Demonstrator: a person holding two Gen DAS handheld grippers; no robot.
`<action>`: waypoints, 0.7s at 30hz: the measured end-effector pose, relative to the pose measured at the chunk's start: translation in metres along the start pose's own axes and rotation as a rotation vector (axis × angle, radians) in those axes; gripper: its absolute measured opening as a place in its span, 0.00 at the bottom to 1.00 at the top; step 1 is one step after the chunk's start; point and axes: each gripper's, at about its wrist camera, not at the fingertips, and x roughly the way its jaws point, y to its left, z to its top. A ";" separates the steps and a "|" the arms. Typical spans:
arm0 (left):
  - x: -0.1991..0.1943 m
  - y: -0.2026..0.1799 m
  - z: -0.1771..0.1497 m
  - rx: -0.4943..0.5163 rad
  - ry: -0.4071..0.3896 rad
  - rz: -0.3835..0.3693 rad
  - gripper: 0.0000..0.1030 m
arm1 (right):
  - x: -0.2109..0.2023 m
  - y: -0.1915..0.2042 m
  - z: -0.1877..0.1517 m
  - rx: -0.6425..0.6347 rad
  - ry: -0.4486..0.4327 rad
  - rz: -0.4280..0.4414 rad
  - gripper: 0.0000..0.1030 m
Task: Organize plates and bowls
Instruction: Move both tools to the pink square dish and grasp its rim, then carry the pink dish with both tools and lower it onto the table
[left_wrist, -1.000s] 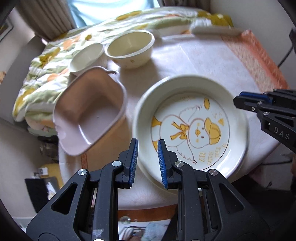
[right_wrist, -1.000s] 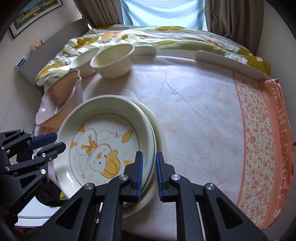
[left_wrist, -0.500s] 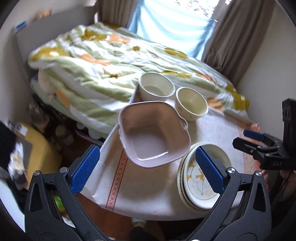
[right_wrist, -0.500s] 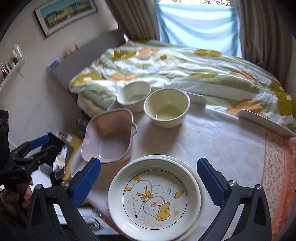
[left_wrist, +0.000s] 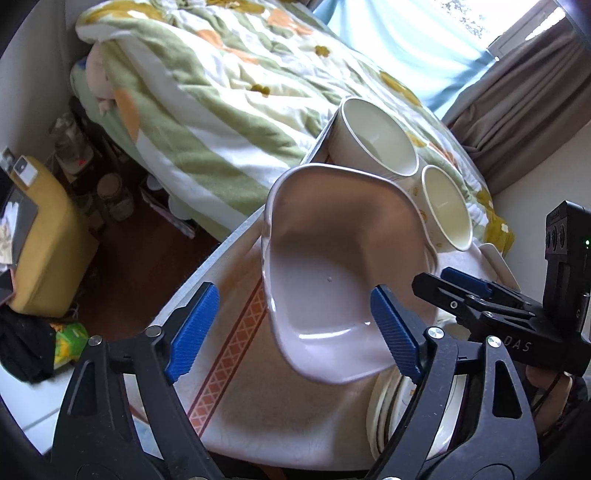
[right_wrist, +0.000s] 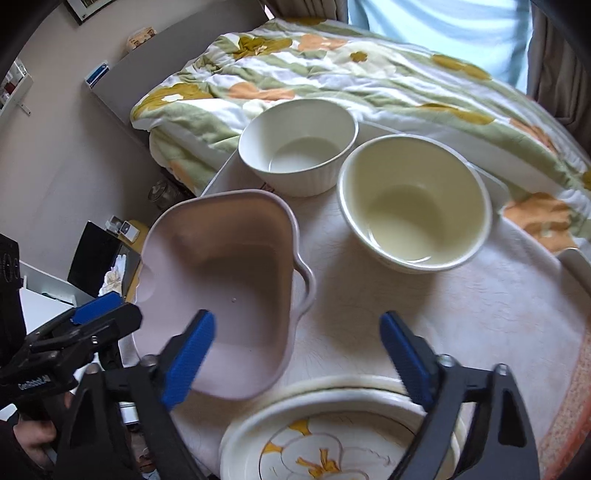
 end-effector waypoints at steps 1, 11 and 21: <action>0.006 0.001 0.002 -0.006 0.006 0.003 0.72 | 0.004 -0.001 0.002 0.002 0.008 0.010 0.62; 0.039 0.001 0.013 0.004 0.088 0.070 0.24 | 0.031 -0.002 0.009 0.008 0.058 0.070 0.27; 0.031 -0.001 0.009 0.016 0.081 0.098 0.12 | 0.037 0.004 0.007 -0.034 0.079 0.084 0.13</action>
